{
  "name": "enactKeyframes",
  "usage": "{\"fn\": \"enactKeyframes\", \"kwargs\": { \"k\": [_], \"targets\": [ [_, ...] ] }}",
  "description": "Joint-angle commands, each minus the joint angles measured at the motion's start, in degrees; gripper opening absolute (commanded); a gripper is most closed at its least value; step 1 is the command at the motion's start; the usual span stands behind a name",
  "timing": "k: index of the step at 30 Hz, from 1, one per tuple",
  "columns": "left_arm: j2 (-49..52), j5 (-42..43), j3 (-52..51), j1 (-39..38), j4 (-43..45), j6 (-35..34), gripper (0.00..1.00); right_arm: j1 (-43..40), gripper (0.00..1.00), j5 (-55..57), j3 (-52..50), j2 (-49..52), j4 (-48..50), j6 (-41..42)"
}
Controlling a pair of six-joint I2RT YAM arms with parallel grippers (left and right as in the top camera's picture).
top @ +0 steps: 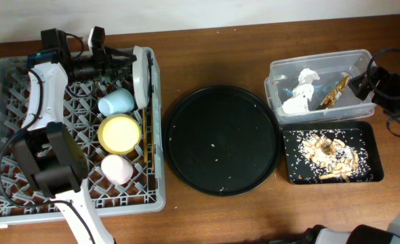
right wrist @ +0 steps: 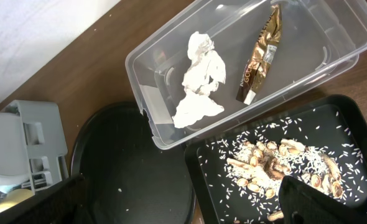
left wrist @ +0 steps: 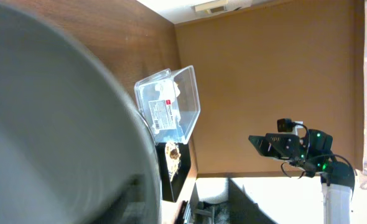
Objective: Sort waste into correct bins and load items into the dishwasher rack
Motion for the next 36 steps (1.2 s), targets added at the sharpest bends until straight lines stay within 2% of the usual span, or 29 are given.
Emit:
{"fn": "enactKeyframes", "kwargs": {
  "k": [1,4,7,8,10,11,14,23,25,27,28,29,31,32,33,35,36],
  "targets": [
    [0.5,-0.3,0.1,0.2,-0.1,1.5,0.94,-0.2,0.99,0.1,0.8,0.1,0.1,-0.2],
    [-2.3,-1.6,0.2,0.2,-0.6,1.5,0.99,-0.2,0.99,0.1,0.8,0.1,0.1,-0.2],
    [-14.8,-17.6,0.2,0.1,-5.8,1.5,0.99,-0.2,0.99,0.1,0.8,0.1,0.1,-0.2],
    [-20.7,-24.3,0.2,0.1,-7.6,1.3,0.99,-0.2,0.99,0.1,0.8,0.1,0.1,-0.2],
    [-32.0,-55.1,0.2,-0.3,-12.1,-6.4,0.99,-0.2,0.99,0.1,0.8,0.1,0.1,-0.2],
    [-34.7,-62.1,0.2,-0.6,-14.2,-7.6,0.99,-0.2,0.99,0.1,0.8,0.1,0.1,-0.2],
    [-39.3,-63.3,0.2,-0.6,-15.7,-7.5,0.99,-0.2,0.99,0.1,0.8,0.1,0.1,-0.2],
    [-39.2,-63.3,0.2,-0.6,-15.7,-7.5,0.99,1.9,0.99,0.1,0.7,-0.7,0.3,-0.2],
    [-39.2,-63.3,0.2,-0.6,-15.7,-7.5,0.99,10.1,0.99,0.1,0.7,-7.6,0.3,-0.2],
    [-39.2,-63.3,0.2,-0.6,-15.7,-7.5,1.0,24.0,0.99,0.4,0.7,-16.3,0.5,-0.5],
    [-39.2,-63.3,0.2,-0.6,-15.7,-7.5,0.99,30.1,0.99,4.2,0.7,-19.9,3.9,-2.3],
    [-39.2,-63.3,0.2,-0.6,-15.7,-7.5,0.99,39.3,0.99,13.7,0.5,-25.9,8.3,-2.3],
    [-39.2,-63.3,0.2,-0.6,-15.7,-7.5,0.99,45.9,0.99,22.6,-4.6,-34.3,18.3,-2.3],
    [-39.2,-63.3,0.2,-0.6,-15.7,-7.5,0.99,46.3,0.99,25.7,-11.5,-40.0,27.0,-2.3],
    [-39.2,-63.3,0.2,-0.6,-15.7,-7.5,0.99,44.8,0.99,27.1,-23.0,-48.2,39.6,-2.3],
    [-39.2,-63.3,0.2,-0.6,-15.7,-7.5,0.99,38.2,0.99,22.6,-50.8,-66.9,64.3,-2.3],
    [-39.2,-63.3,0.2,-0.6,-15.7,-7.5,0.99,36.5,0.99,21.7,-58.4,-71.7,69.6,-2.0]
  ]
}}
